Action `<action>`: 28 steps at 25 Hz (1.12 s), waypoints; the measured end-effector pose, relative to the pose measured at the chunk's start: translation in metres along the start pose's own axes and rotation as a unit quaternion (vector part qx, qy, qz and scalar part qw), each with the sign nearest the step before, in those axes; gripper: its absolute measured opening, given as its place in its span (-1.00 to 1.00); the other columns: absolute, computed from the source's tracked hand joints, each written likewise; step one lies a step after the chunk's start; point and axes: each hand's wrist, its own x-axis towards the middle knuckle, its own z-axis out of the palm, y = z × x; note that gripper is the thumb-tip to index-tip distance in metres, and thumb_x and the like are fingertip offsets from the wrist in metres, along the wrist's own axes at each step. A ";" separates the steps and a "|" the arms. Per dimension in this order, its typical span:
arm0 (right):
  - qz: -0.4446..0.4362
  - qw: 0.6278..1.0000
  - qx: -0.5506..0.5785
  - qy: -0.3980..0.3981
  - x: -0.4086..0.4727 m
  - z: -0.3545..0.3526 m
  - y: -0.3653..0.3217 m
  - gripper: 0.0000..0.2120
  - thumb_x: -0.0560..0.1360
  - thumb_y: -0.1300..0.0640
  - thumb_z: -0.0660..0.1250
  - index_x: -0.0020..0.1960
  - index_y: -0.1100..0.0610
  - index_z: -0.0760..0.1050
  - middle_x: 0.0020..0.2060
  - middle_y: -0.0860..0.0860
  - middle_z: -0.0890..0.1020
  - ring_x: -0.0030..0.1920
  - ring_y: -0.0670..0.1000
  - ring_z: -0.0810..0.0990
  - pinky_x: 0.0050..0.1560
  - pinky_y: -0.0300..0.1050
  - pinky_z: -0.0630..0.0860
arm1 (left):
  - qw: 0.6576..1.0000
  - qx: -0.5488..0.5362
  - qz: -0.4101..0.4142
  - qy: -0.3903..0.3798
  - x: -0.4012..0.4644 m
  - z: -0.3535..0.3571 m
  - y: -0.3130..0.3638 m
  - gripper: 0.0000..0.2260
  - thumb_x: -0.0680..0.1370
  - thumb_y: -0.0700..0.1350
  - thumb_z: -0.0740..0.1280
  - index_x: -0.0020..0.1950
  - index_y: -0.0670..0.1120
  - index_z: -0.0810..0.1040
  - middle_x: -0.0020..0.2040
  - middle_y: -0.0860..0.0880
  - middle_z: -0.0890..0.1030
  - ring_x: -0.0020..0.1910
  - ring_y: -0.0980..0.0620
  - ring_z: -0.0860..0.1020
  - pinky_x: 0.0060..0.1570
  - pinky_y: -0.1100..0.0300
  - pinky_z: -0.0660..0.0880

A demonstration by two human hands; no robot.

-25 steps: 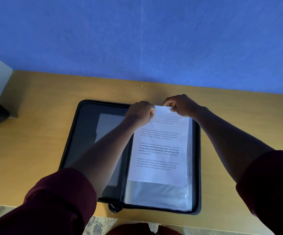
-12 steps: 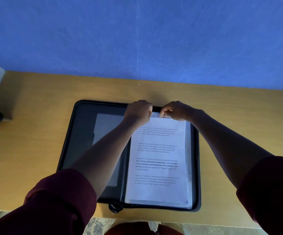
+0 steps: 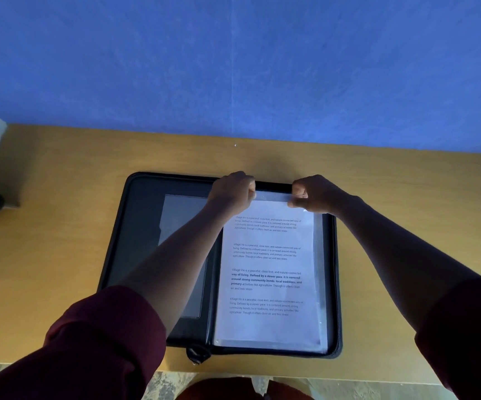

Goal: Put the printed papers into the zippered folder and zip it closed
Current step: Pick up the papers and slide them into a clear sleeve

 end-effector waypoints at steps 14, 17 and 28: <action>0.021 0.988 0.007 0.153 -0.025 0.000 0.025 -0.88 0.48 0.17 0.39 -0.01 0.03 0.51 -0.04 -0.05 0.57 0.00 0.03 0.58 -0.04 0.01 0.59 | 0.998 -0.057 -0.022 0.027 -0.015 0.006 0.001 -0.78 0.58 -0.16 0.32 0.22 -0.07 0.52 0.19 -0.06 0.48 -0.04 -0.08 0.57 -0.06 0.05 0.54; 0.019 0.988 0.008 0.152 -0.034 0.010 0.021 -0.77 0.51 0.18 0.37 0.15 0.08 0.52 0.11 -0.02 0.58 0.09 0.04 0.56 0.03 -0.01 0.56 | 0.996 -0.072 -0.026 0.043 -0.028 0.010 0.000 -0.73 0.58 -0.18 0.30 0.28 -0.06 0.50 0.27 -0.05 0.47 0.00 -0.06 0.57 -0.03 0.08 0.51; 0.045 0.983 -0.036 0.172 -0.089 0.091 -0.003 -0.40 0.57 -0.05 0.30 0.52 0.09 0.20 0.59 0.07 0.11 0.58 0.19 0.05 0.48 0.28 0.12 | 0.985 -0.047 -0.141 0.092 -0.122 0.037 -0.016 -0.48 0.54 -0.14 0.37 0.48 -0.06 0.32 0.49 -0.07 0.31 0.45 -0.11 0.33 0.30 -0.10 0.46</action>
